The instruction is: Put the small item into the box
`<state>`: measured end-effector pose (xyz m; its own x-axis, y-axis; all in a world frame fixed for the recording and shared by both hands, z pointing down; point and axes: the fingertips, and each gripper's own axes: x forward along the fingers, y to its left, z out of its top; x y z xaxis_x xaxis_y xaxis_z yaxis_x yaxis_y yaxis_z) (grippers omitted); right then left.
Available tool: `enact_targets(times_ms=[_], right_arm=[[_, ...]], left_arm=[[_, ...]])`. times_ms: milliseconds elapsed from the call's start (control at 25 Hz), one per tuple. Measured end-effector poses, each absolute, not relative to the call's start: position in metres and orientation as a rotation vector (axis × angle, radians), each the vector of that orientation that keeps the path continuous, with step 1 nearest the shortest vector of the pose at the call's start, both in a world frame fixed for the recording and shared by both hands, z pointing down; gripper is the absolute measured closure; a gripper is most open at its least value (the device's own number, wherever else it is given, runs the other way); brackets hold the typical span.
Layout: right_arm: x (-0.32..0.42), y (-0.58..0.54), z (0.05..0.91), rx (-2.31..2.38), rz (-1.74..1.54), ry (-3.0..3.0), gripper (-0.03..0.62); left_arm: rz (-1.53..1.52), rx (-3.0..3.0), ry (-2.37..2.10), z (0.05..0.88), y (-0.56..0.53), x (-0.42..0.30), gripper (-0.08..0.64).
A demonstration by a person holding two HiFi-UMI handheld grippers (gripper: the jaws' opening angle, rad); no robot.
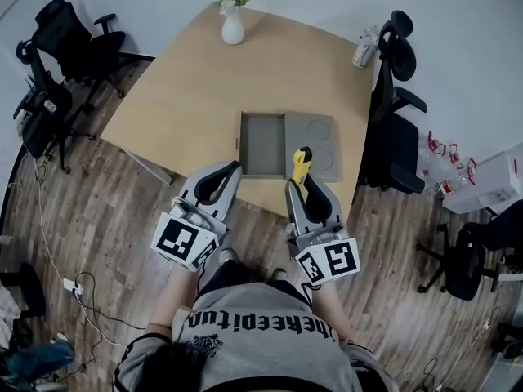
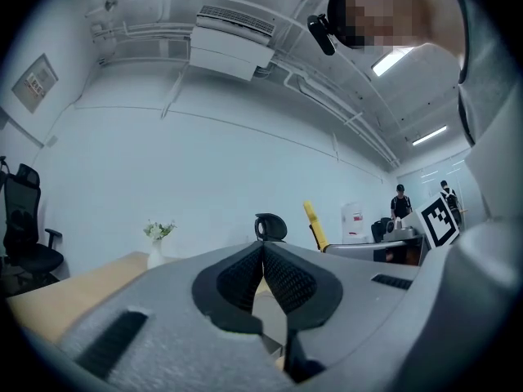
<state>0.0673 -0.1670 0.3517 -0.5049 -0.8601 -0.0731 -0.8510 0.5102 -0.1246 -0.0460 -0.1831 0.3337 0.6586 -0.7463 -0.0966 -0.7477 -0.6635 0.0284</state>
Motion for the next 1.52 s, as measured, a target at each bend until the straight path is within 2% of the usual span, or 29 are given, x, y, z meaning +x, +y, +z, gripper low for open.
enact_targets(times_ms=[920,1520], right_arm=[[0.007,-0.192,0.359,-1.687,-0.087,2.527,0.472],[0.005,-0.224,0.373,-1.726,-0.142,2.547,0.472]], left_arm=[[0.197,-2.946,1.093,0.343,-0.220,-0.105,0.543],[0.200,-2.957,1.132,0.351,-0.245,-0.116,0.543]])
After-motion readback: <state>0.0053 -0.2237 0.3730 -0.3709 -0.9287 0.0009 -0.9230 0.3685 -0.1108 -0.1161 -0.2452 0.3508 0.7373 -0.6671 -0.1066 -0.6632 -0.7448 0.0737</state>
